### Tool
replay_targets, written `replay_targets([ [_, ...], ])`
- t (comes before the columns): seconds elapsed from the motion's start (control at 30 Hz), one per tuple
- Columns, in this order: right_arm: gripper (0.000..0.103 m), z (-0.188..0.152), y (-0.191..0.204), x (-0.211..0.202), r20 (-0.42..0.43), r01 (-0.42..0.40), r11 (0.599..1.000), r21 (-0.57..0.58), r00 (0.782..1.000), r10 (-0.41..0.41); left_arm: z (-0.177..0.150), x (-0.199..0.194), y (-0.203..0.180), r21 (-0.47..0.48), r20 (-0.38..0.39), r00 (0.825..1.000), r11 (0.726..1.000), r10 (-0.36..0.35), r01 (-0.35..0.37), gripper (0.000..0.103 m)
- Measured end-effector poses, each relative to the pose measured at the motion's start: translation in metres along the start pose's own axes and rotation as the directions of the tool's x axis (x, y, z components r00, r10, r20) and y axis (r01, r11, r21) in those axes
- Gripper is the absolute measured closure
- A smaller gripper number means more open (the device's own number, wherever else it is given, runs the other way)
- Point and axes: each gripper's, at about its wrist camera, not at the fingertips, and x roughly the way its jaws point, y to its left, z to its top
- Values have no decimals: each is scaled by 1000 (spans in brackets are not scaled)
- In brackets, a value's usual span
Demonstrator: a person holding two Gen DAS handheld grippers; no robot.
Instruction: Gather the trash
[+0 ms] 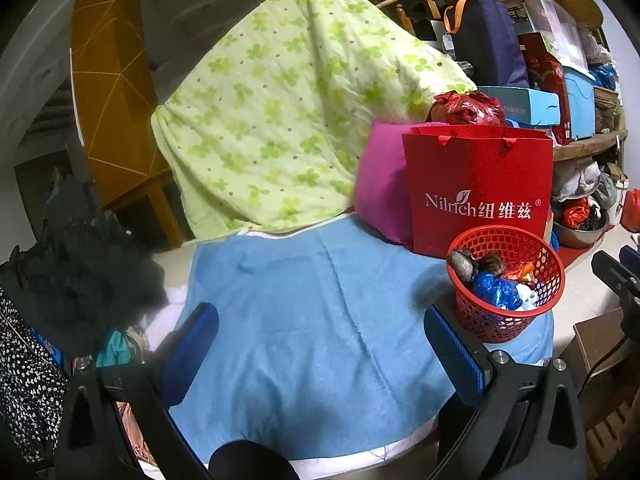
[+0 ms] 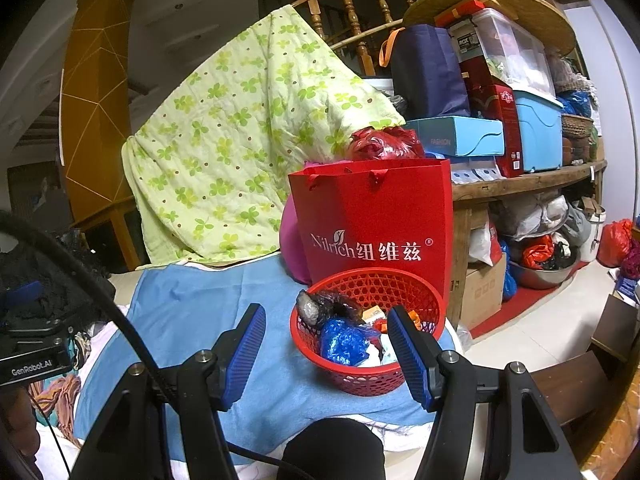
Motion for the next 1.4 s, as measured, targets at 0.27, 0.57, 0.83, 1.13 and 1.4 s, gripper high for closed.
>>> replay_targets([
  [0.27, 36, 0, 0, 2, 0, 2, 1000, 5, 1000, -2, -1, 2, 2, -7, -7, 1000, 1000, 3, -3, 1],
  [0.57, 36, 0, -1, 3, 1, 1, 1000, 3, 1000, -1, -1, 3, 3, -11, -13, 1000, 1000, 4, -4, 1],
  [0.83, 36, 1, 1, 3, 5, 10, 1000, -7, 1000, -10, -2, 4, 3, -9, -16, 1000, 1000, 5, -5, 1],
  [1.13, 36, 4, -2, 2, 8, 20, 1000, -10, 1000, -20, -3, 6, 0, -6, -20, 1000, 1000, 6, -6, 1],
  [1.4, 36, 5, -4, 4, 4, 20, 1000, -12, 1000, -20, -5, 7, 0, -5, -24, 1000, 1000, 2, -3, 1],
])
